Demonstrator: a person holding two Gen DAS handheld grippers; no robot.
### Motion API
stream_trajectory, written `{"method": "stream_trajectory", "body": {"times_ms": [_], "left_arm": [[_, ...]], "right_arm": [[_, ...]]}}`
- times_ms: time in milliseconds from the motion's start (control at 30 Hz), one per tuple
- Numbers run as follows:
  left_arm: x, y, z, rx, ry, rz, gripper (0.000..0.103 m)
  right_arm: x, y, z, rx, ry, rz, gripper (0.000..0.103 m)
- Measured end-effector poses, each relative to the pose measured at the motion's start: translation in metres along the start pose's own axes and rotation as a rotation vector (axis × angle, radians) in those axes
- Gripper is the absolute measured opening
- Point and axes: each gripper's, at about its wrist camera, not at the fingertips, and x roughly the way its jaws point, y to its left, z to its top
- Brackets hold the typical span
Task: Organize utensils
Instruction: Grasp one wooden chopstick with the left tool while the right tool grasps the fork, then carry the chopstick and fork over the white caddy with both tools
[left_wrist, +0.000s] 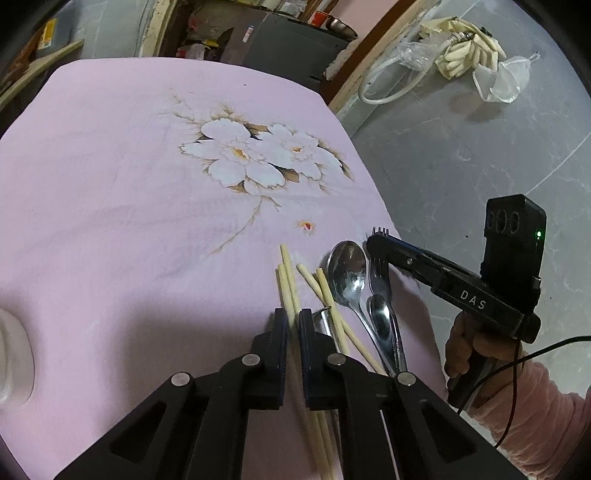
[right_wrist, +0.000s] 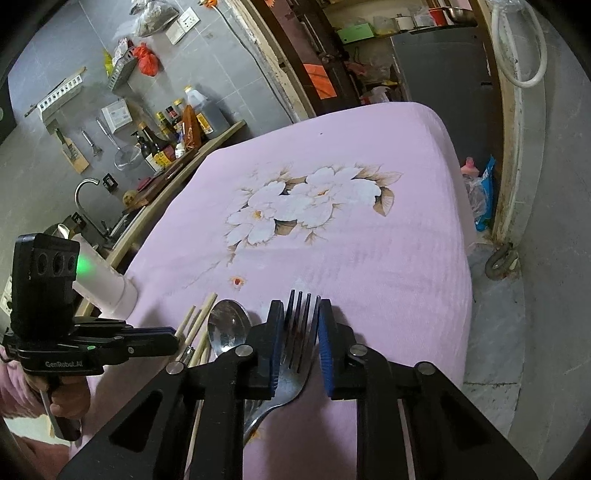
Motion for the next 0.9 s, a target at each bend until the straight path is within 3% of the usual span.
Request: {"method": "stream_trajectory", "body": {"times_ms": [67,100,433,700,900], "left_arm": [[-0.004,0.001,0.000,-0.008,-0.006,-0.001,0.006],[-0.008,0.002,-0.001,-0.009,-0.009,-0.002,0.006],[-0.058,-0.006,0.000,0.027,-0.139,0.042,0.006],[-0.120,-0.015,-0.006,0.106,-0.301,0.087,0.005],[-0.161,-0.004,-0.002,0.110,-0.369,0.038,0.005]], "right_arm": [[-0.001,0.001,0.000,0.007,-0.002,-0.004,0.011],[-0.003,0.003,0.001,0.014,-0.005,-0.002,0.002],[-0.058,0.030,0.000,-0.024,-0.135,-0.140,0.002],[-0.124,0.090,-0.004,-0.073,-0.289,-0.354,0.002],[-0.168,0.153,0.006,-0.104,-0.413,-0.446,0.002]]}}
